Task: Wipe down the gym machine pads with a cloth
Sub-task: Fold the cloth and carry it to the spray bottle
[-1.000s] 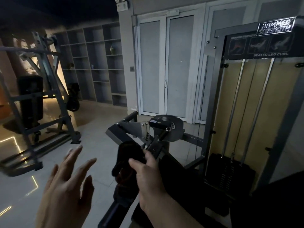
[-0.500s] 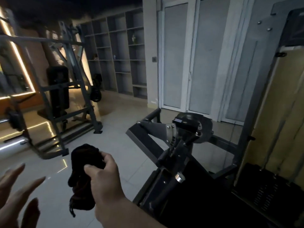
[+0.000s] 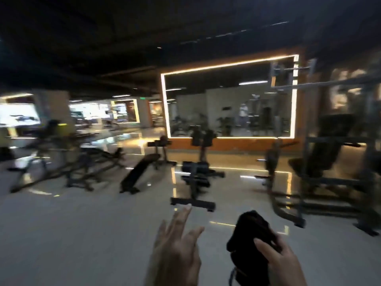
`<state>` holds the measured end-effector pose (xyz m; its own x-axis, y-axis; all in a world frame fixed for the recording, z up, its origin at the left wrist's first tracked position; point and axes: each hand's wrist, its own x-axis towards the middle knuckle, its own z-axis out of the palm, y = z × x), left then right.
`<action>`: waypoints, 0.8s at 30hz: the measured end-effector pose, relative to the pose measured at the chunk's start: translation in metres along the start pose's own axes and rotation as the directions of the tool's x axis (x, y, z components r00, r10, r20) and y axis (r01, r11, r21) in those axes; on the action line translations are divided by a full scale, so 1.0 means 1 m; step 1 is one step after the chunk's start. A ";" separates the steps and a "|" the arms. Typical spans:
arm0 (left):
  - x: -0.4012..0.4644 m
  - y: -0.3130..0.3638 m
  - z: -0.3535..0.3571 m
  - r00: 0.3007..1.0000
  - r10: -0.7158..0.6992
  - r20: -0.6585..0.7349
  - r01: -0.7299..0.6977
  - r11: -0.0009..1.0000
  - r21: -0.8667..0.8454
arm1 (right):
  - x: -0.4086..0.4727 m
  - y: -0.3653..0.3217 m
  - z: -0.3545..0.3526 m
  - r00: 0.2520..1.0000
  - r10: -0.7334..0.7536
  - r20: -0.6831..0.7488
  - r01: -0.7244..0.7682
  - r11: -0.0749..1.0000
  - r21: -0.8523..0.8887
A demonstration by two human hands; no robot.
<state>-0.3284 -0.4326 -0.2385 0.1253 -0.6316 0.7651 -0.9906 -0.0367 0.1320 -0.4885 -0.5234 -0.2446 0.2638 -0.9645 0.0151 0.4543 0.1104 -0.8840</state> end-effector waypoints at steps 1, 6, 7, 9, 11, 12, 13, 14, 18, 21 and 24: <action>-0.003 -0.008 -0.017 0.999 -0.040 0.008 0.039 0.999 0.013 | -0.002 0.008 0.013 0.999 0.036 0.028 -0.036 0.999 0.009; -0.032 -0.044 -0.068 0.975 -0.220 -0.040 0.224 0.966 0.132 | -0.027 0.012 0.085 0.922 0.145 0.358 -0.159 0.987 0.010; -0.036 -0.048 -0.075 0.961 -0.270 -0.065 0.276 0.956 0.104 | -0.036 0.009 0.099 0.906 0.161 0.392 -0.181 0.983 0.013; -0.043 -0.061 -0.090 0.867 -0.498 0.028 0.498 0.862 -0.094 | -0.049 0.020 0.126 0.866 0.186 0.465 -0.214 0.977 0.008; -0.046 -0.069 -0.106 0.718 -0.640 0.273 0.694 0.628 -0.352 | -0.063 0.025 0.145 0.822 0.200 0.533 -0.245 0.969 0.014; -0.049 -0.072 -0.113 0.672 -0.651 0.352 0.730 0.506 -0.459 | -0.074 0.024 0.155 0.791 0.214 0.574 -0.268 0.963 0.009; -0.053 -0.075 -0.120 0.649 -0.650 0.395 0.738 0.411 -0.536 | -0.079 0.029 0.161 0.762 0.208 0.613 -0.286 0.958 0.030; -0.058 -0.079 -0.127 0.632 -0.657 0.411 0.741 0.356 -0.570 | -0.088 0.028 0.170 0.736 0.216 0.642 -0.303 0.953 0.026; -0.078 -0.111 -0.155 0.682 -0.700 0.212 0.676 0.492 -0.549 | -0.101 0.044 0.198 0.686 0.249 0.683 -0.336 0.942 -0.006; -0.083 -0.130 -0.181 0.706 -0.705 0.072 0.639 0.590 -0.494 | -0.101 0.058 0.215 0.720 0.262 0.642 -0.283 0.956 -0.072; -0.085 -0.150 -0.203 0.702 -0.712 0.016 0.598 0.578 -0.556 | -0.103 0.077 0.234 0.748 0.242 0.617 -0.133 0.967 -0.218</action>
<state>-0.1791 -0.2162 -0.1954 0.7922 -0.4300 0.4331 -0.4664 0.0312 0.8840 -0.2814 -0.3594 -0.2047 0.8329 -0.5468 0.0854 0.2183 0.1829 -0.9586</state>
